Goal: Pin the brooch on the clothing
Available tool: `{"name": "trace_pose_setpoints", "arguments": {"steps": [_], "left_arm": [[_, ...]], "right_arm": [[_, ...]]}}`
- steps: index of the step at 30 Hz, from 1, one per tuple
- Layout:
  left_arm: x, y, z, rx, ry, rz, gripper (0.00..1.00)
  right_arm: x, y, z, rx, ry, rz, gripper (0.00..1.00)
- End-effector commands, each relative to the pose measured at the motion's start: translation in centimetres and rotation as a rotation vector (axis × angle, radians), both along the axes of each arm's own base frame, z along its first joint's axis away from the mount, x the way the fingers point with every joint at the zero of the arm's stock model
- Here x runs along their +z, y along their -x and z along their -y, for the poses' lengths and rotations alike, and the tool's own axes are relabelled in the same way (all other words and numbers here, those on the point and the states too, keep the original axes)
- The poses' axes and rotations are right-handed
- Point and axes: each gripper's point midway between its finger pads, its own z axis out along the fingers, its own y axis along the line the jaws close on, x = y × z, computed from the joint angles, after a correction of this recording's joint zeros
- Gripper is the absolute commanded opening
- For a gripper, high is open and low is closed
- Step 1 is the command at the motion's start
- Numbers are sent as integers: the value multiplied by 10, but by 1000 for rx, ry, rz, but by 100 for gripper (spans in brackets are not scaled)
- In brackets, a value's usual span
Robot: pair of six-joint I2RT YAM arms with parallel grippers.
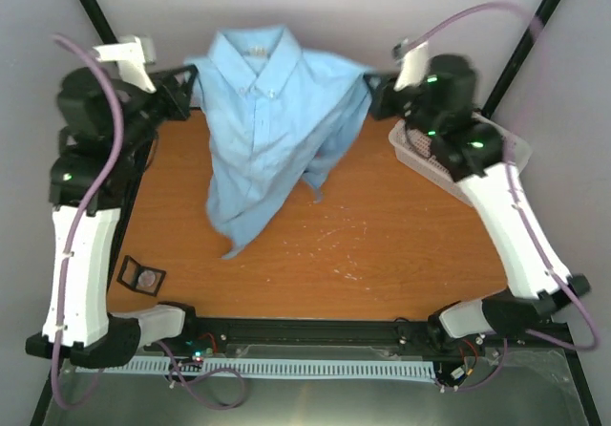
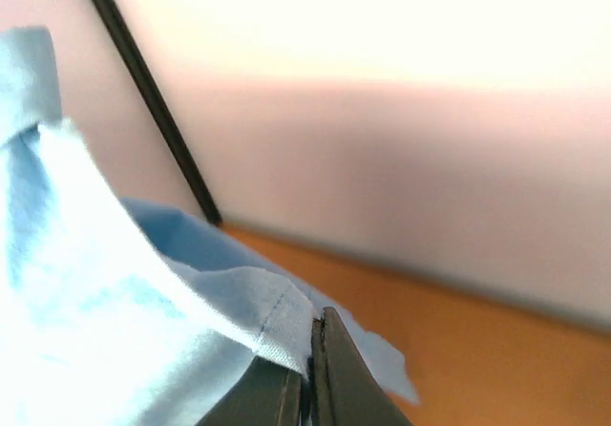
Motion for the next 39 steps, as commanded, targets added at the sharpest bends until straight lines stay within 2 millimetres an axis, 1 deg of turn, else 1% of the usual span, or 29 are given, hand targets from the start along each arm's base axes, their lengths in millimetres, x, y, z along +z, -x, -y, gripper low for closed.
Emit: {"name": "trace_pose_setpoints", "arguments": {"steps": [1, 3, 5, 6, 8, 11, 13, 14, 16, 17, 18, 19, 21, 22, 23, 24, 25, 27, 29, 30, 31, 32, 33, 34, 35, 36, 37, 38, 39], "left_arm": [[112, 64, -7, -27, 19, 340, 1], [145, 99, -2, -93, 39, 453, 1], [170, 133, 1, -151, 68, 531, 1], [178, 147, 3, -179, 82, 557, 1], [187, 174, 7, -241, 106, 602, 1], [196, 208, 9, -305, 136, 672, 1], [199, 216, 10, -324, 157, 687, 1], [201, 218, 11, -335, 161, 689, 1], [202, 214, 12, -338, 166, 679, 1], [201, 208, 11, -325, 168, 670, 1], [198, 198, 8, -294, 169, 650, 1], [193, 180, 3, -237, 168, 617, 1], [174, 137, -11, -94, 171, 511, 1], [159, 111, -21, 0, 167, 446, 1], [139, 83, -33, 98, 170, 361, 1], [118, 57, -43, 188, 170, 283, 1], [95, 31, -45, 227, 129, 224, 1], [48, -17, -47, 284, 43, 117, 1], [-7, -67, -56, 339, -24, -14, 4], [-39, -93, -62, 350, -43, -93, 1], [-68, -114, -71, 377, -56, -162, 1], [-99, -136, -81, 412, -83, -224, 4], [-126, -157, -91, 449, -102, -271, 13], [-145, -177, -99, 468, -100, -298, 14], [-171, -204, -104, 450, -86, -334, 13], [-181, -224, -99, 391, -89, -338, 15], [-189, -239, -96, 369, -111, -359, 26], [-176, -249, -91, 347, -97, -356, 47], [-179, -253, -85, 321, -89, -386, 68]], "right_arm": [[126, 55, 27, 19, -28, 281, 3], [173, 92, 23, 130, -102, 382, 3], [207, 127, 20, 233, -176, 434, 3], [218, 142, 19, 281, -203, 438, 3], [228, 168, 17, 361, -240, 437, 3], [243, 197, 22, 421, -302, 482, 3], [253, 212, 28, 430, -337, 513, 3], [255, 214, 30, 424, -348, 510, 3], [254, 212, 30, 416, -371, 481, 3], [250, 206, 29, 401, -375, 458, 3], [244, 194, 31, 352, -377, 432, 3], [237, 180, 33, 297, -371, 409, 3], [223, 147, 44, 137, -342, 368, 3], [214, 128, 50, 54, -322, 341, 3], [196, 105, 53, -29, -292, 294, 3], [175, 82, 54, -92, -256, 242, 3], [156, 63, 53, -137, -222, 208, 3], [112, 22, 52, -216, -142, 145, 3], [58, -21, 55, -278, -63, 78, 3], [28, -44, 62, -335, -21, 42, 3], [-3, -65, 74, -397, -6, -12, 3], [-31, -84, 79, -405, 0, -54, 3], [-60, -103, 88, -433, 4, -103, 3], [-86, -120, 98, -477, 31, -139, 5], [-103, -136, 104, -499, 67, -143, 19], [-119, -150, 110, -530, 103, -167, 38], [-141, -163, 114, -564, 154, -221, 49], [-146, -168, 115, -573, 180, -258, 54], [-149, -173, 112, -563, 190, -282, 59]]}}
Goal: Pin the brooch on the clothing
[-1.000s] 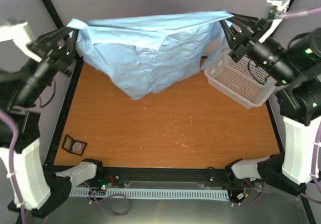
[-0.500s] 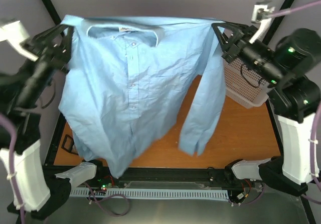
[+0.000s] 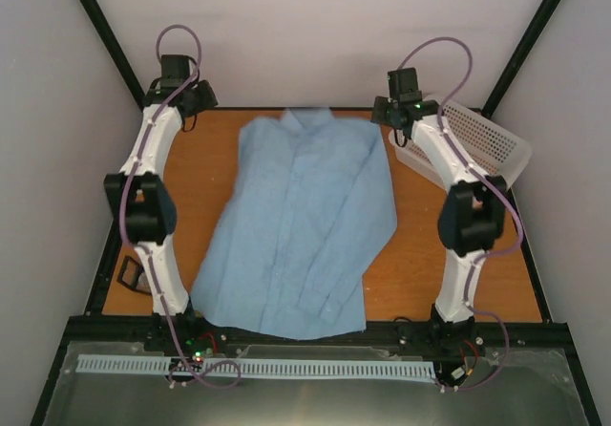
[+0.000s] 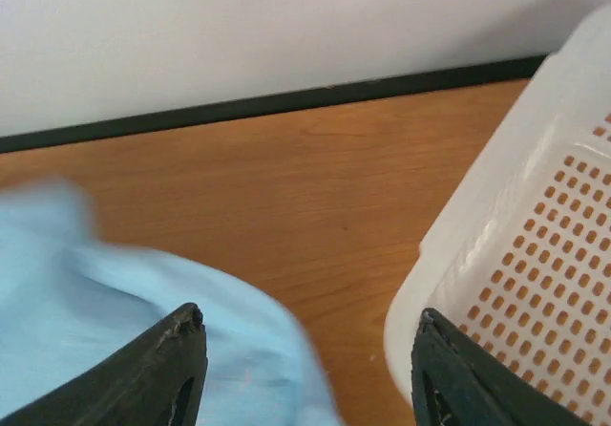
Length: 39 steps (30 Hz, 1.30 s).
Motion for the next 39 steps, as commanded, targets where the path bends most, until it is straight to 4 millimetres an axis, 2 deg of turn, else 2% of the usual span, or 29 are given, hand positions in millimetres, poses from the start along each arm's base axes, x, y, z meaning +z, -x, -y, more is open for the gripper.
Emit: {"name": "trace_pose_setpoints", "arguments": {"steps": [1, 3, 4, 6, 8, 10, 14, 15, 16, 17, 19, 21, 24, 27, 29, 31, 36, 39], "left_arm": [[52, -25, 5, -66, 23, 74, 75], [52, -9, 17, -125, 43, 58, 83], [55, 4, 20, -147, 45, 64, 85], [50, 35, 26, -191, 61, 67, 92], [36, 67, 33, -238, 100, 43, 98], [14, 98, 42, -285, 132, -1, 99], [-41, 153, 51, -320, 176, -117, 100], [-49, 163, 54, -331, 190, -131, 100], [-56, 174, 58, -348, 208, -142, 100], [-59, 182, 63, -366, 229, -140, 100], [-70, 197, 69, -374, 273, -158, 100], [-90, 208, 68, -344, 301, -220, 100], [-110, 219, 61, -277, 313, -278, 100], [-125, 226, 57, -229, 325, -319, 100], [-135, 230, 55, -206, 333, -355, 99], [-139, 233, 55, -200, 338, -368, 98], [-131, 238, 50, -186, 314, -344, 99], [-130, 244, 46, -171, 294, -343, 99]], "right_arm": [[21, -28, 22, -94, 93, 4, 64], [34, -24, 15, -66, 159, 5, 77], [42, -21, 9, -30, 188, 10, 80], [55, -7, -2, 42, 219, 3, 83], [51, 12, -21, 166, 176, -18, 85], [39, 38, -45, 301, 65, -63, 92], [7, 98, -82, 439, -172, -234, 93], [-14, 118, -91, 458, -204, -303, 93], [-13, 130, -100, 489, -223, -303, 93], [-33, 149, -108, 524, -243, -355, 93], [-52, 177, -122, 596, -288, -421, 93], [-82, 196, -122, 592, -284, -516, 92], [-124, 212, -118, 566, -234, -619, 87], [-151, 216, -120, 565, -146, -676, 84], [-169, 214, -121, 542, -100, -709, 77], [-188, 207, -109, 457, -35, -740, 69], [-219, 198, -79, 351, 124, -746, 67], [-233, 196, -53, 280, 207, -764, 66]]}}
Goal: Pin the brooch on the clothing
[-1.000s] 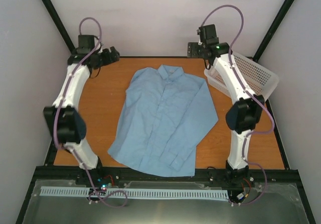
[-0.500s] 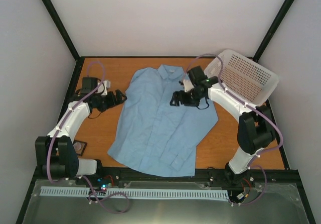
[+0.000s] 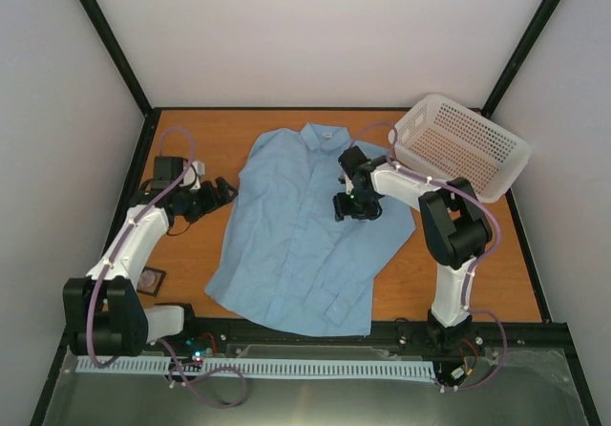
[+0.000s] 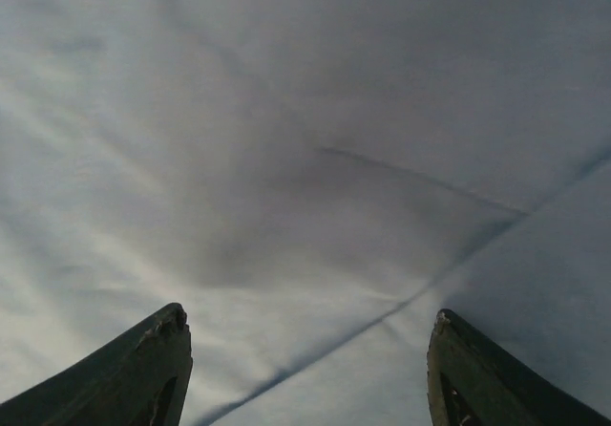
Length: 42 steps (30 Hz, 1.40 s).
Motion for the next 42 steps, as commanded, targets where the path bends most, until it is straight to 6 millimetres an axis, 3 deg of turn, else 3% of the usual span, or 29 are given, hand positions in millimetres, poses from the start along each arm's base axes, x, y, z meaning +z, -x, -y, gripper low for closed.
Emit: {"name": "trace_pose_setpoints", "arguments": {"steps": [1, 7, 11, 14, 17, 19, 22, 25, 29, 38, 42], "left_arm": [[8, 7, -8, 37, -32, 17, 99], [11, 15, -15, 64, -56, 16, 98], [9, 19, -15, 77, -50, 7, 96], [6, 17, -11, 71, -17, -21, 91], [-14, 12, -3, 51, 28, -87, 77], [-26, 8, 7, 12, 70, -116, 69], [-46, 3, 21, -36, 102, -157, 68], [-67, 8, 35, -69, 148, -227, 54], [-79, 16, 54, -100, 124, -272, 52], [-111, 61, 37, 18, 35, -427, 56], [-118, 70, 57, -66, 148, -458, 48]], "right_arm": [[-19, -9, 47, -70, 203, 43, 66], [-41, -14, 122, -183, 363, 24, 65], [-27, -34, 141, -169, 439, 74, 66], [8, -51, 118, -114, 351, 137, 67], [51, -55, 76, -31, 186, 216, 71], [69, -51, 54, -6, 72, 227, 72], [84, -47, 39, -9, -26, 221, 72], [91, -43, 33, -16, -73, 219, 72], [95, -38, 33, -25, -91, 222, 72], [97, -27, 36, -7, -104, 242, 72], [94, -27, 35, 10, -113, 240, 72]]}}
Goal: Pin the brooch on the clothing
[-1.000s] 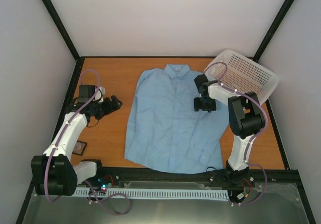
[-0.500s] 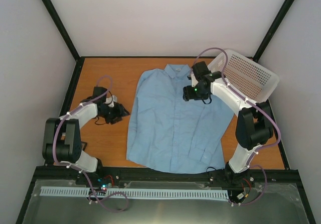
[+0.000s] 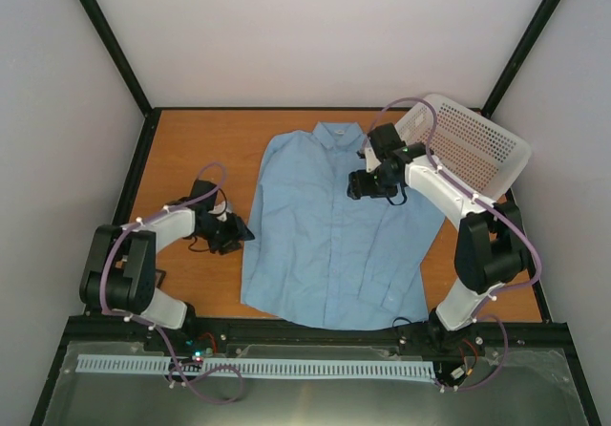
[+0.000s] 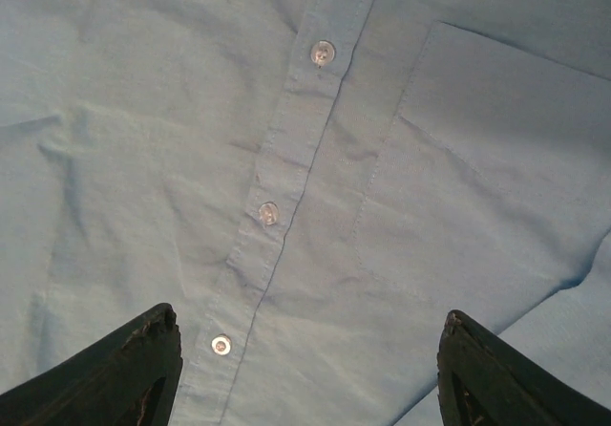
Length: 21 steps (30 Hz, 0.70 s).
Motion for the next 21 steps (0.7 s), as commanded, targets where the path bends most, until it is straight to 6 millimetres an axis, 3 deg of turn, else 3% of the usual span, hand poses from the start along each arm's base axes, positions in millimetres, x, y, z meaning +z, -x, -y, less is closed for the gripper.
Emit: {"name": "trace_pose_setpoints", "arguments": {"steps": [1, 5, 10, 14, 17, 21], "left_arm": [[-4, 9, 18, -34, 128, -42, 46], [2, 9, 24, -20, 175, -53, 35], [-2, 10, 5, 23, 46, -47, 5], [33, -10, -21, 102, -107, 39, 1], [70, -23, -46, 191, -234, 125, 1], [107, -34, -59, 222, -301, 213, 1]], "right_arm": [[4, -1, -2, 28, -24, 22, 72], [-1, -4, -5, 48, -22, 13, 72], [-1, -4, -9, 59, -43, 4, 72], [-2, -2, -10, 52, -58, -5, 72], [-10, 3, -9, 38, -59, -25, 72], [-22, 9, -10, 21, -78, -68, 72]]}}
